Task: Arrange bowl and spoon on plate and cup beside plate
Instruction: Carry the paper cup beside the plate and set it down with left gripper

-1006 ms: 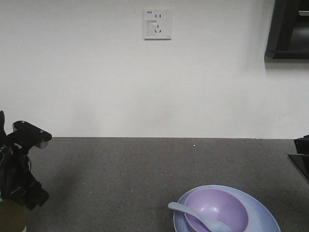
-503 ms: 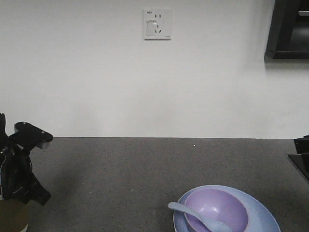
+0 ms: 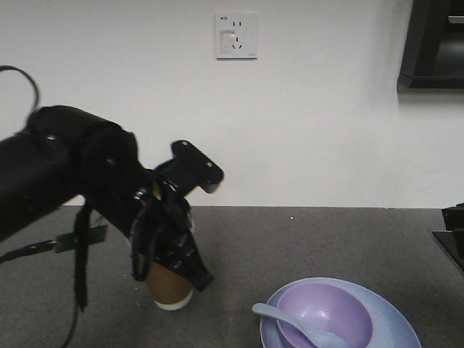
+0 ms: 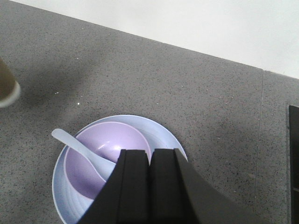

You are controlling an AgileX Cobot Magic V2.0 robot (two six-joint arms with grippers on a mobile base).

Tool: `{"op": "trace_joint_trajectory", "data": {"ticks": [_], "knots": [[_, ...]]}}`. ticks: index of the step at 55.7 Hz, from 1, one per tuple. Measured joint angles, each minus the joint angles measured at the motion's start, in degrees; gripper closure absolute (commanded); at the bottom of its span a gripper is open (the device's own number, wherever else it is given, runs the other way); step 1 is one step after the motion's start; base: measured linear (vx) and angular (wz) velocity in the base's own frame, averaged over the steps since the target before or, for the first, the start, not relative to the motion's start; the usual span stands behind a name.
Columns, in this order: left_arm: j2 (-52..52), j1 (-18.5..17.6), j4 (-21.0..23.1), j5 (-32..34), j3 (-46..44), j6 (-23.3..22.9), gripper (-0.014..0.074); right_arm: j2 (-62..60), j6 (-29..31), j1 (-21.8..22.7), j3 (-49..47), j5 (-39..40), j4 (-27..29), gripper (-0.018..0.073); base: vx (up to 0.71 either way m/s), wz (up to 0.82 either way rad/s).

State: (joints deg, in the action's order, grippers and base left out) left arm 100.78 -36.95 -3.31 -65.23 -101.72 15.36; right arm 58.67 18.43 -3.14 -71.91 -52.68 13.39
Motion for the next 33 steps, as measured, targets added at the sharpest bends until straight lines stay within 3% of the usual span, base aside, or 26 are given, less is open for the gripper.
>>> {"op": "trace_joint_trajectory", "data": {"ticks": [14, 33], "knots": [[6.08, -5.9, 0.53, -0.65, -2.47, -0.26, 0.0601, 0.0, 0.0, 0.0, 0.0, 0.0, -0.06, 0.0571, 0.0, 0.0], [7.16, -7.11, 5.04, -0.43, -2.54, -0.42, 0.0601, 0.0, 0.0, 0.0, 0.0, -0.16, -0.18, 0.0571, 0.0, 0.0]]}}
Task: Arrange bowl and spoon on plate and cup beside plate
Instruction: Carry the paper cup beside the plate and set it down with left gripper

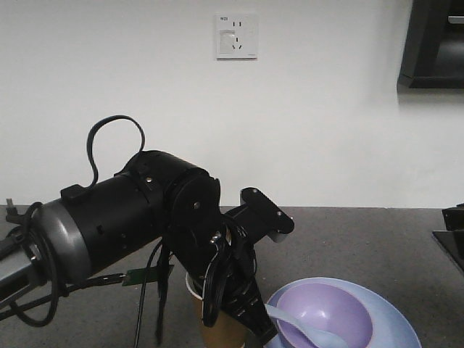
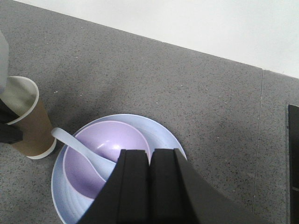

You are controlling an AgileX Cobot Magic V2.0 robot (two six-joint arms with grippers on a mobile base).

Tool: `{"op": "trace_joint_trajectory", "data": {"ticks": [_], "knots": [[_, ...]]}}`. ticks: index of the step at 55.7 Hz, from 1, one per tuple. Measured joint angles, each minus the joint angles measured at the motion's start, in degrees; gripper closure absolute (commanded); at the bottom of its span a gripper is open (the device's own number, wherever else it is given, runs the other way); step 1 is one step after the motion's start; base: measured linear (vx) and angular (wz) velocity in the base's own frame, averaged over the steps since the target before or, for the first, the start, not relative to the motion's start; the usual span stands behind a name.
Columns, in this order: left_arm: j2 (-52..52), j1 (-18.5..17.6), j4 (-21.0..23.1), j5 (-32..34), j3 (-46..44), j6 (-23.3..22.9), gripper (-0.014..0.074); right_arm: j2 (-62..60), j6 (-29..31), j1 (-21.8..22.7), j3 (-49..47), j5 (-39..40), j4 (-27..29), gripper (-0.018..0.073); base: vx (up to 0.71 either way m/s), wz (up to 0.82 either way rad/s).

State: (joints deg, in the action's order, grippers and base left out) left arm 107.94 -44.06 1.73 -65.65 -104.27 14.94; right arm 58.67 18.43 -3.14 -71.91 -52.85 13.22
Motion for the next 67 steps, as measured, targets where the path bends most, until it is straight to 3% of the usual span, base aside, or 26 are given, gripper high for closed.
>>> {"op": "trace_joint_trajectory", "data": {"ticks": [13, 20, 50, 67], "knots": [[0.81, 0.0, 0.49, -0.4, -0.11, -0.02, 0.0591, 0.0, 0.0, 0.0, 0.0, -0.01, 0.0, 0.0571, 0.0, 0.0], [1.59, -0.07, 0.59, -0.48, -0.21, -0.02, 0.0545, 0.0, 0.0, 0.0, 0.0, -0.01, 0.0, 0.0571, 0.0, 0.0], [2.12, -0.19, 0.64, -2.39, -0.58, -0.07, 0.0083, 0.0, -0.02, 0.0, 0.0, -0.06, -0.01, 0.0568, 0.0, 0.0], [2.25, -0.19, 0.28, -5.78, -6.55, -0.07, 0.0062, 0.0, -0.02, 0.0, 0.0, -0.06, -0.01, 0.0568, 0.0, 0.0]]}}
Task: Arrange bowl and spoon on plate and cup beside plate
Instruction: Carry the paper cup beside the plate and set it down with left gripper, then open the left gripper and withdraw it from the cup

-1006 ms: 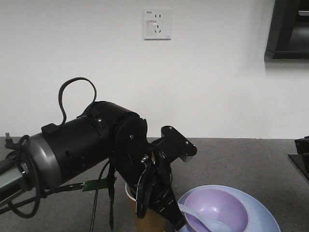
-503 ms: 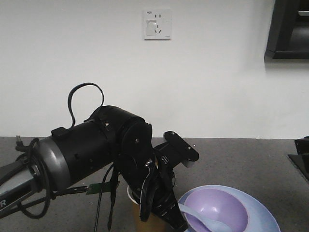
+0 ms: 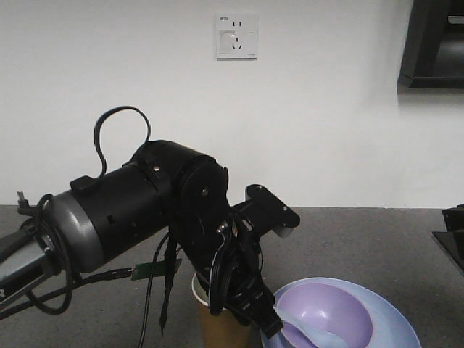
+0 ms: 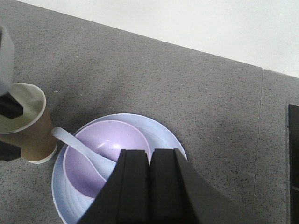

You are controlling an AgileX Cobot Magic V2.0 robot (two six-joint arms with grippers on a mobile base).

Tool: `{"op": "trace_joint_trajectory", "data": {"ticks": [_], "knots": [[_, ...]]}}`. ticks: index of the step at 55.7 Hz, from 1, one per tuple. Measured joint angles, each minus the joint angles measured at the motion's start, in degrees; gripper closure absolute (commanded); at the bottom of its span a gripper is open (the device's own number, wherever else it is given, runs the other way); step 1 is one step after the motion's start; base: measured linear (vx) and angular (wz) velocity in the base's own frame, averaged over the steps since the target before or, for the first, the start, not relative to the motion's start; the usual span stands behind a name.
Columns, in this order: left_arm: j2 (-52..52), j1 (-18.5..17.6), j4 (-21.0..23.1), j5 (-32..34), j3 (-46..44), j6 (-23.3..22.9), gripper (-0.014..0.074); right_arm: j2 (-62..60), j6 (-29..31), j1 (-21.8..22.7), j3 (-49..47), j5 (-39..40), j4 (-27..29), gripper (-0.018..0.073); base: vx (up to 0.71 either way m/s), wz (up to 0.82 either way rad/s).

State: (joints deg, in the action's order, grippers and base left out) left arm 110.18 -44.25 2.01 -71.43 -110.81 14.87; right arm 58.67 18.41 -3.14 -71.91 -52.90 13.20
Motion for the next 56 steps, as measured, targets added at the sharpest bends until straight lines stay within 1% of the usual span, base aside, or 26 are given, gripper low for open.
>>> {"op": "trace_joint_trajectory", "data": {"ticks": [8, 12, 14, 17, 23, 27, 29, 34, 40, 44, 49, 56], "knots": [[0.0, 0.0, -0.01, -0.49, -4.16, 0.0, 0.0071, 0.0, 0.0, 0.0, 0.0, -0.05, 0.0, 0.0568, 0.0, 0.0], [-0.14, 0.0, -0.07, -0.54, -5.51, 0.0, 0.0124, 0.0, 0.0, 0.0, 0.0, -0.06, 0.0, 0.0568, 0.0, 0.0], [-0.4, 0.0, -0.32, -0.63, -6.15, -0.16, 0.0177, 0.0, -0.04, 0.0, 0.0, -0.13, 0.0, 0.0568, 0.0, 0.0], [-1.05, 0.0, -1.17, -0.63, -6.89, -0.97, 0.0285, 0.0, -0.04, 0.0, 0.0, -0.18, 0.0, 0.0568, 0.0, 0.0], [-3.67, 0.0, -4.79, -0.94, -7.5, -3.12, 0.0596, 0.0, -0.04, 0.0, 0.0, -0.18, 0.0, 0.0568, 0.0, 0.0], [-6.5, 0.0, -7.33, -0.36, -7.64, -3.68, 0.0606, 0.0, -0.04, 0.0, 0.0, -0.18, 0.0, 0.0568, 0.0, 0.0], [-8.27, 0.0, -7.83, 0.69, -7.64, -3.94, 0.0603, 0.0, -0.04, 0.0, 0.0, -0.23, 0.0, 0.0568, 0.0, 0.0], [-14.13, 0.0, -8.24, 5.95, -5.28, -4.43, 0.0601, -0.23, -0.04, 0.0, 0.0, -0.34, -0.05, 0.0568, 0.0, 0.0], [-23.35, 0.28, -8.16, 13.78, 2.95, -5.58, 0.06, -2.43, 0.3, 0.0, 2.04, 0.66, -0.72, 0.0568, 0.0, 0.0], [-30.22, 1.1, -8.16, 19.28, 12.61, -6.38, 0.06, -6.13, 1.27, 0.0, 5.48, 3.64, -0.93, 0.0568, 0.0, 0.0], [-38.43, 2.37, -8.28, 26.43, 27.34, -7.82, 0.06, -12.85, 3.13, 0.0, 11.74, 8.98, -1.02, 0.0568, 0.0, 0.0], [-51.17, 2.85, -8.43, 38.71, 46.71, -11.22, 0.0599, -23.03, 4.55, 0.0, 22.54, 17.02, -0.96, 0.0568, 0.0, 0.0]]}}
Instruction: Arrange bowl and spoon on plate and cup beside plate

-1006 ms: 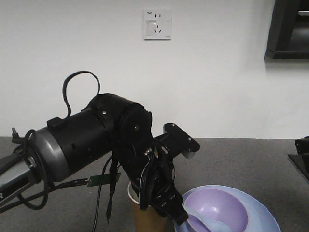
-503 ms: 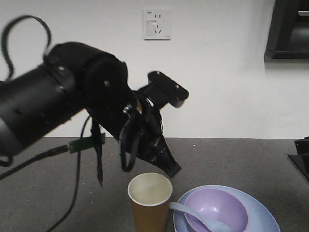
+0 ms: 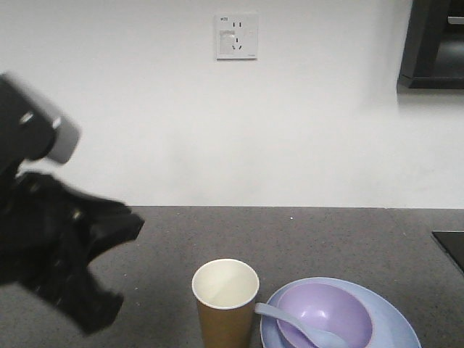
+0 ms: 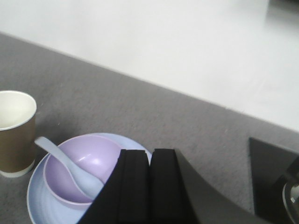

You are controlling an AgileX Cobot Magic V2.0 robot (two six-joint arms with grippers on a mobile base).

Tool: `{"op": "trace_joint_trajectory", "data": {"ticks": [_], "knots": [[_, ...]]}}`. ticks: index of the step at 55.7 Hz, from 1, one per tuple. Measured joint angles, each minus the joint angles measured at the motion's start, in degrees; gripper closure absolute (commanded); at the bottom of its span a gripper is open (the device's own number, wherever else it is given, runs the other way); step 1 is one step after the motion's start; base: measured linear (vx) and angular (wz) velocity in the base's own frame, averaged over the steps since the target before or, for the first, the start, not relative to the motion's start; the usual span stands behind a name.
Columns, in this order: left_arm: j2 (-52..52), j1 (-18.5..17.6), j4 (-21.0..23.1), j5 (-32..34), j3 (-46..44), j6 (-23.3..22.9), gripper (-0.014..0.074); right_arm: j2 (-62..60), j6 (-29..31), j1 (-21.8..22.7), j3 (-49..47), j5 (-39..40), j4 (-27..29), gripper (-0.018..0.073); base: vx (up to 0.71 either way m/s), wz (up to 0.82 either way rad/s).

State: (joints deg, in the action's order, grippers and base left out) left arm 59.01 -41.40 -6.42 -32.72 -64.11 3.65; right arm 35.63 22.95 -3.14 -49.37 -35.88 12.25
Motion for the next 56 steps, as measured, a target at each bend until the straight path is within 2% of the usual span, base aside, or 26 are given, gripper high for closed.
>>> {"op": "trace_joint_trajectory", "data": {"ticks": [8, 16, 56], "knots": [[-11.04, 0.0, 0.0, 10.48, 15.97, -5.62, 0.0599, -11.66, 0.11, 0.0, 9.61, 6.05, 0.66, 0.0568, 0.0, 0.0], [-15.5, 0.0, 0.0, 14.66, 22.11, -6.68, 0.0599, -16.75, 0.11, 0.0, 13.67, 8.84, 0.86, 0.0568, 0.0, 0.0], [-16.24, 0.28, 0.0, 17.52, 23.22, -6.4, 0.0599, -18.27, 0.15, 0.0, 14.12, 10.27, 1.14, 0.0568, 0.0, 0.0]]}}
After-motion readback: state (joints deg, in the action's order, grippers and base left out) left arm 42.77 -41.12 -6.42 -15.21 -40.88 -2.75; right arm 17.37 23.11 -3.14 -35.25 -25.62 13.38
